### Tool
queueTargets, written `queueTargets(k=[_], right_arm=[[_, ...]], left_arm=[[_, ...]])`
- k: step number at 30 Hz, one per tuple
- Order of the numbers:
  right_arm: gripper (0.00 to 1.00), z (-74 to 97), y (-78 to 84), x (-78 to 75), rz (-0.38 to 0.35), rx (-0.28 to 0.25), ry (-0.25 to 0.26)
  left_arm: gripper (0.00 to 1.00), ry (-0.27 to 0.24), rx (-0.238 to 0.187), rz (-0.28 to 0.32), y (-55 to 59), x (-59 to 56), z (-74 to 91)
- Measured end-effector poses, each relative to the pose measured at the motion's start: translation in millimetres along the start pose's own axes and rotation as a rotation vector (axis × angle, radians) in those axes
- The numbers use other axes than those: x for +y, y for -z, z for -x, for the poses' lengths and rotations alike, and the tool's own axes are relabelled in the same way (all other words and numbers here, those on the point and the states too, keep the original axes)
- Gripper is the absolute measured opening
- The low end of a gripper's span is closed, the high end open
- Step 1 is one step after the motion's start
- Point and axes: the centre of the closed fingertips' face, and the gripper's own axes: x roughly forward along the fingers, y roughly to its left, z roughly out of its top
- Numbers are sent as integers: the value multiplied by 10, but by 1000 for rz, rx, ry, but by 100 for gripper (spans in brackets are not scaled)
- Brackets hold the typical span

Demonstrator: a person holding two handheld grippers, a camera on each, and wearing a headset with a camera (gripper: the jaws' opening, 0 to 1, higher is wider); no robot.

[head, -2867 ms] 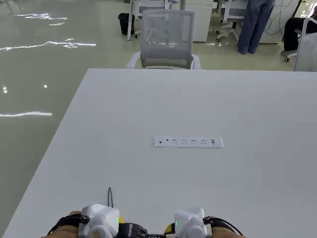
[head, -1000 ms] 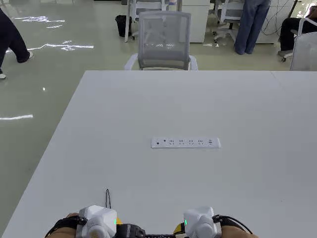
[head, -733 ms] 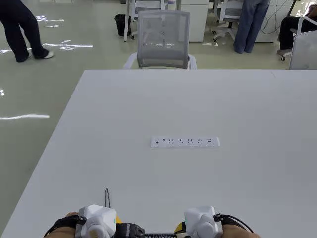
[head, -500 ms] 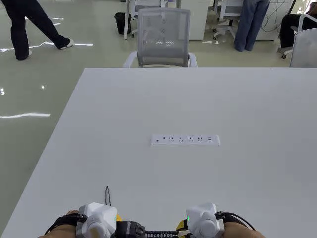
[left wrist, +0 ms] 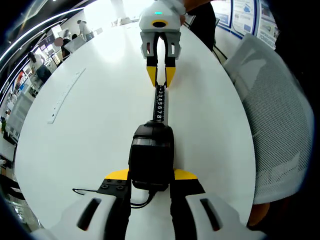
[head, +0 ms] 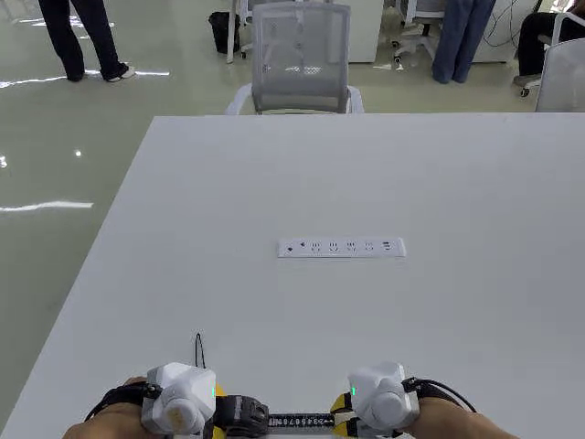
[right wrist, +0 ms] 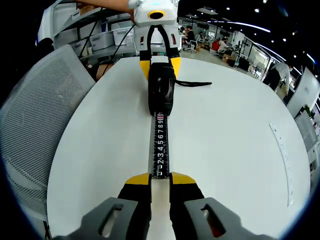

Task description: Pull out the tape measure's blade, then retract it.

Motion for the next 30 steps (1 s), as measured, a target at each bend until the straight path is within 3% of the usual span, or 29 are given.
queueTargets(k=[30], right_arm=[[11,113,121,16,-8,13,1]], left_arm=[[25,0,4,-1,-4,-4,4]])
